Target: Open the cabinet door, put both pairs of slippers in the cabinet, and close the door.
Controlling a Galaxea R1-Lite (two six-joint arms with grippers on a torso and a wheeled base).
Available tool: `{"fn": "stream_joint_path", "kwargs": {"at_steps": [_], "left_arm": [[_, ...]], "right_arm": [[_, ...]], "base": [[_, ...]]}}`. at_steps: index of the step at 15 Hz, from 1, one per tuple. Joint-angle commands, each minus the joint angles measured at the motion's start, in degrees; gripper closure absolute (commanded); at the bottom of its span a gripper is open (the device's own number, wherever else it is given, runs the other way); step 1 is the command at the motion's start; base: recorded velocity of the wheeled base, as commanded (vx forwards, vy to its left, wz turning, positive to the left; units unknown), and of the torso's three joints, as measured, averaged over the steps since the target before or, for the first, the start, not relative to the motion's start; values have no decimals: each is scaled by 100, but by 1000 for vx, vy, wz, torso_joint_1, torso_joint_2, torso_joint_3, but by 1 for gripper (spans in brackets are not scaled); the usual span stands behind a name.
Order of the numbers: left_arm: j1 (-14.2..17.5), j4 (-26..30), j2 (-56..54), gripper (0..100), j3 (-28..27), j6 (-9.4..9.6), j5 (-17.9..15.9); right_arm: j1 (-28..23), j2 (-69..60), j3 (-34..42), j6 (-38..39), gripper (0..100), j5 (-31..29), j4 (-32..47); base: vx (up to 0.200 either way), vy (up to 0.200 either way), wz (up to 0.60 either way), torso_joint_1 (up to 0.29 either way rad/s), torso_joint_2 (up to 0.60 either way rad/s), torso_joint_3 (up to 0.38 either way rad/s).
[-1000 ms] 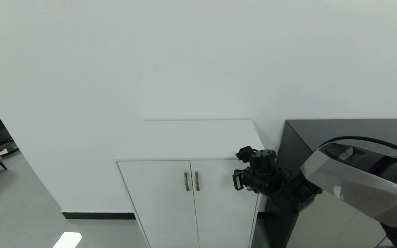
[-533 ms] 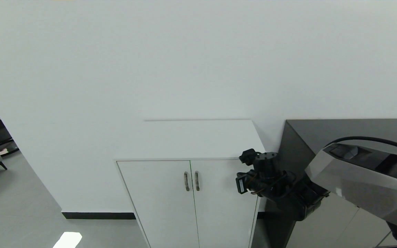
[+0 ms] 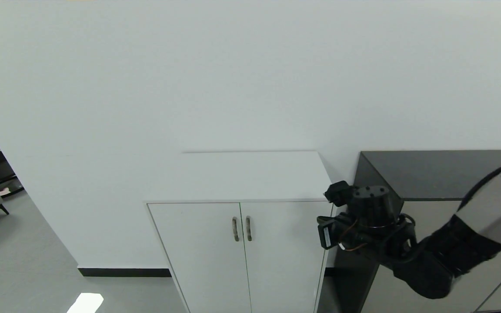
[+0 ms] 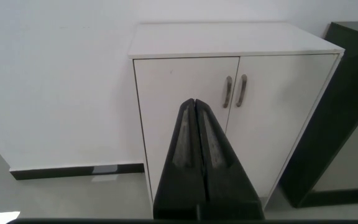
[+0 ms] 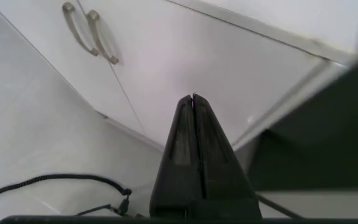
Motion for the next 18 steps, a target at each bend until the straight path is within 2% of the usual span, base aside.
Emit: {"fn": "stream_joint_path", "kwargs": {"at_steps": [1, 2, 5, 8, 10, 13, 16, 18], "left_arm": [[1, 2, -1, 100, 2, -5, 3], [1, 2, -1, 100, 2, 4, 3], [1, 2, -1, 100, 2, 13, -6], [1, 2, -1, 100, 2, -5, 12], [1, 2, -1, 100, 2, 4, 12], [1, 2, -1, 100, -6, -5, 12], [1, 2, -1, 100, 2, -5, 12], [1, 2, -1, 100, 2, -5, 12]], "right_arm": [[-80, -1560, 1058, 8, 100, -338, -6], [-124, -1788, 1234, 0, 100, -338, 2], [-484, -2948, 2772, 8, 100, -294, -6], [-642, -3775, 3879, -27, 100, 453, -138], [-704, -4276, 4433, -35, 100, 436, -138], [-1187, -5629, 4451, -238, 100, 480, 1277], [-1196, -6657, 4442, -783, 100, 559, 2648], [-1196, -7000, 4451, -862, 100, 559, 3061]], "base": [[0, 0, 0, 0, 0, 0], [0, 0, 0, 0, 0, 0], [0, 0, 0, 0, 0, 0], [0, 0, 0, 0, 0, 0], [0, 0, 0, 0, 0, 0], [0, 0, 0, 0, 0, 0], [0, 0, 0, 0, 0, 0], [0, 0, 0, 0, 0, 0]]}}
